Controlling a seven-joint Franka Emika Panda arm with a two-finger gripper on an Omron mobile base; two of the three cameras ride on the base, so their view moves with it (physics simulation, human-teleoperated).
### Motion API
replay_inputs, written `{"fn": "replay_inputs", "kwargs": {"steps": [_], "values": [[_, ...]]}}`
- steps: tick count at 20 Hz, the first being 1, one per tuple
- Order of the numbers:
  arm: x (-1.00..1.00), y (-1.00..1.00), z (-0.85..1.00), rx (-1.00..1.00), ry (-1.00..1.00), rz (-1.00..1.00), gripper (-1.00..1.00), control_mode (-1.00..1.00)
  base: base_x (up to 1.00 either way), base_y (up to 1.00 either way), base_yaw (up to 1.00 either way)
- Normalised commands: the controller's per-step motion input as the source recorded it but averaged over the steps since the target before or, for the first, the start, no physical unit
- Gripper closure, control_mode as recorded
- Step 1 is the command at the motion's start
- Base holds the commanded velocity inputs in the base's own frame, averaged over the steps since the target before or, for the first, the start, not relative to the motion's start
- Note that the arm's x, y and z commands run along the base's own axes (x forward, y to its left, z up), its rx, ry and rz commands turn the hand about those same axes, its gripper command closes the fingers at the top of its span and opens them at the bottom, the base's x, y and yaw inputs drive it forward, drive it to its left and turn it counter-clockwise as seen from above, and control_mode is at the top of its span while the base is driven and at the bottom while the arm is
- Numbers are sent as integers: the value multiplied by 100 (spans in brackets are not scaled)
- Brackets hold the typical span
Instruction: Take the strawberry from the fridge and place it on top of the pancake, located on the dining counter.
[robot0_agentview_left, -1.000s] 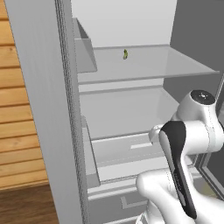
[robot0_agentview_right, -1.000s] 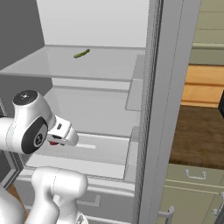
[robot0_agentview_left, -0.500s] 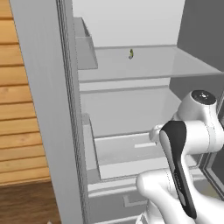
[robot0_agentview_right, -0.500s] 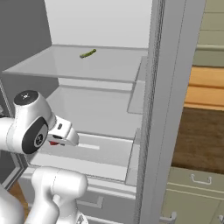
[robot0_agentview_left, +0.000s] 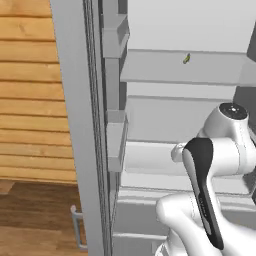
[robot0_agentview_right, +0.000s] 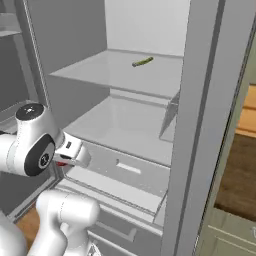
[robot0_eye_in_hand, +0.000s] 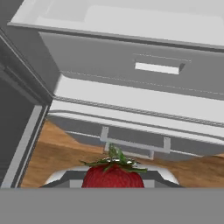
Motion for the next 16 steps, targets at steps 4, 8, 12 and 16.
{"fn": "replay_inputs", "kwargs": {"steps": [4,8,12,16], "values": [[0,0,0,0,0,0,100,100,-54,-9,66],[0,0,0,0,0,0,100,100,-61,-5,72],[0,0,0,0,0,0,100,100,-62,0,75],[0,0,0,0,0,0,100,100,-57,0,75]]}}
